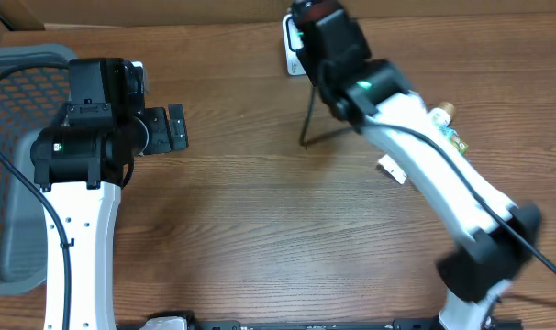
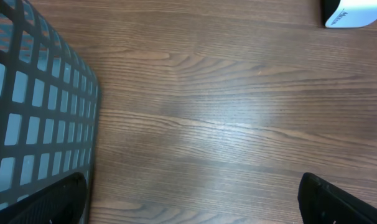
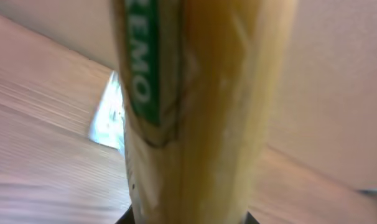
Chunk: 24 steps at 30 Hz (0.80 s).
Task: Scan the item barcode
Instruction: 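Hold the spaghetti package upright in front of the white scanner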
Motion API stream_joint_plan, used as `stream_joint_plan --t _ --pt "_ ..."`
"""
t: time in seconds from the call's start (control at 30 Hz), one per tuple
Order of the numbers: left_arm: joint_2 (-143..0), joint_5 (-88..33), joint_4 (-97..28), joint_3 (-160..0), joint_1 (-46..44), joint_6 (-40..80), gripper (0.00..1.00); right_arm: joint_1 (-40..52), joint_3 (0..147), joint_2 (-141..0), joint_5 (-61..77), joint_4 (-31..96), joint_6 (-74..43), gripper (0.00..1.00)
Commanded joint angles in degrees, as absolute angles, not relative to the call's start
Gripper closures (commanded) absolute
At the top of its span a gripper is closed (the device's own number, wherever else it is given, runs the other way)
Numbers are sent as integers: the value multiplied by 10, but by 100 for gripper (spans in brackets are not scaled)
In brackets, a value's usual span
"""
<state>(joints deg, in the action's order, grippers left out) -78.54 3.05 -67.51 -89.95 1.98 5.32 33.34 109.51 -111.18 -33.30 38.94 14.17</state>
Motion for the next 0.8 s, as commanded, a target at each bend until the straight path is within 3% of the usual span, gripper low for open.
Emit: stream_joint_plan --t 0.0,0.17,0.57,0.77 --pt "-786 34 -673 -909 18 38 1 328 1114 -1160 -465 325 296 96" --pt "-786 34 -673 -909 18 38 0 313 1114 -1253 -517 151 433 96" --pt "-786 34 -673 -909 18 38 0 274 1114 -1379 -550 -91 609 96" --pt "-786 34 -673 -909 18 38 0 271 1114 -1403 -548 -112 629 96"
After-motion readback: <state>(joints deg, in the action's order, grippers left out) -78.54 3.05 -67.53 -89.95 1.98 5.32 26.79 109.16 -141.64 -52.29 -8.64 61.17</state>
